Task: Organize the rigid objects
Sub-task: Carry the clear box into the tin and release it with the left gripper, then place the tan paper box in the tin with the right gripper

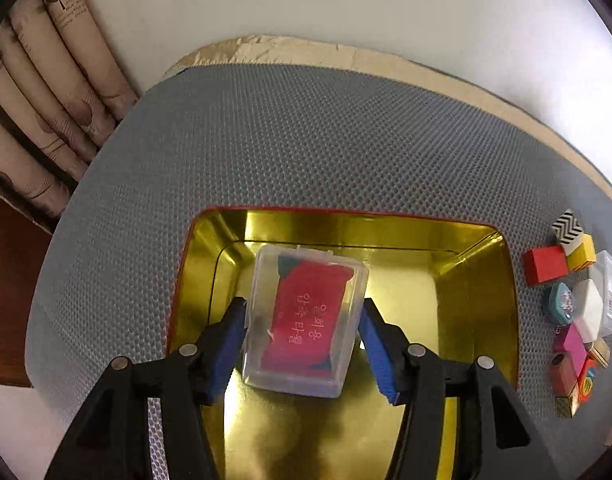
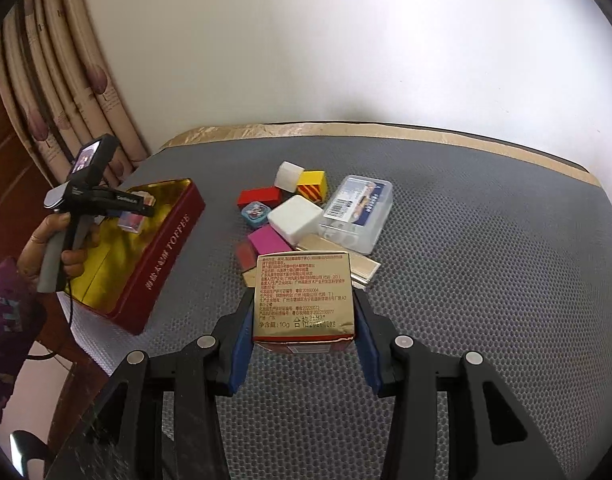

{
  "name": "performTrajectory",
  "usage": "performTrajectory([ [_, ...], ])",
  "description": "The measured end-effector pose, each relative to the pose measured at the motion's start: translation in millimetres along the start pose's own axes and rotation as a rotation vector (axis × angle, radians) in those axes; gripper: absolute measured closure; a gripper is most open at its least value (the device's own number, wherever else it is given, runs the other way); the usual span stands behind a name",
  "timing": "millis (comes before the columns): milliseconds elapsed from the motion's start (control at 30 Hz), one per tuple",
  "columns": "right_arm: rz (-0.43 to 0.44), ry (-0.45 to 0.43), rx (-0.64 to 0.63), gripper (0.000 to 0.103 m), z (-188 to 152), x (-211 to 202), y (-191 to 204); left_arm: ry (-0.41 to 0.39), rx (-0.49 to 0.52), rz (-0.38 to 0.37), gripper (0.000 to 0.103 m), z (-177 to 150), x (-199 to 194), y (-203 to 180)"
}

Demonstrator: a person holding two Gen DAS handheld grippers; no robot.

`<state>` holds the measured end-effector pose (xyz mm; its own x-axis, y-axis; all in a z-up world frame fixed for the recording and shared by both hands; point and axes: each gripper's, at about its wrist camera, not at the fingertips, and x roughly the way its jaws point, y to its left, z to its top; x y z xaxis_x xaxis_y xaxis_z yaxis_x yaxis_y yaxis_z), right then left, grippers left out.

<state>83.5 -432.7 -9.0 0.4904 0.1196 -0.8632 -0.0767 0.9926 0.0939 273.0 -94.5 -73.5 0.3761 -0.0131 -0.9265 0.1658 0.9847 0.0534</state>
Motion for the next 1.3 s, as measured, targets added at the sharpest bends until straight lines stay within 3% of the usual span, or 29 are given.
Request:
performTrajectory([
  [133,0.022,-0.007,-0.023,0.061,4.7,-2.4,14.0,-0.031,0.009,-0.013,0.043,-1.5,-6.0,4.5],
  [233,0.034,-0.010,-0.040,0.061,7.5,-4.0,24.4,-0.056,0.014,-0.067,0.043,-4.1,-17.1,6.7],
  [333,0.051,-0.014,-0.054,0.061,12.9,-6.2,34.2,-0.128,-0.002,-0.106,0.043,-12.6,-41.9,12.3],
  [533,0.154,-0.044,-0.112,0.061,47.2,-4.4,75.3,-0.257,-0.083,0.062,0.043,-70.2,-107.2,21.0],
  [600,0.202,-0.046,-0.141,0.061,61.2,2.9,96.4,-0.248,-0.095,0.075,0.043,-92.7,-118.4,23.9],
  [667,0.242,-0.048,-0.173,0.061,73.2,13.9,116.6,-0.233,-0.093,0.039,0.043,-114.3,-125.4,25.3],
  [800,0.297,-0.001,-0.225,0.061,94.3,57.4,155.8,-0.200,-0.103,0.032,0.043,-146.9,-130.7,25.6],
  [1000,0.269,0.107,-0.263,0.061,105.7,129.4,193.4,-0.159,-0.100,0.071,0.043,-159.9,-115.8,24.1],
  [1300,0.218,0.169,-0.295,0.061,105.9,184.5,217.7,-0.094,-0.123,0.059,0.043,-164.6,-97.8,34.7],
])
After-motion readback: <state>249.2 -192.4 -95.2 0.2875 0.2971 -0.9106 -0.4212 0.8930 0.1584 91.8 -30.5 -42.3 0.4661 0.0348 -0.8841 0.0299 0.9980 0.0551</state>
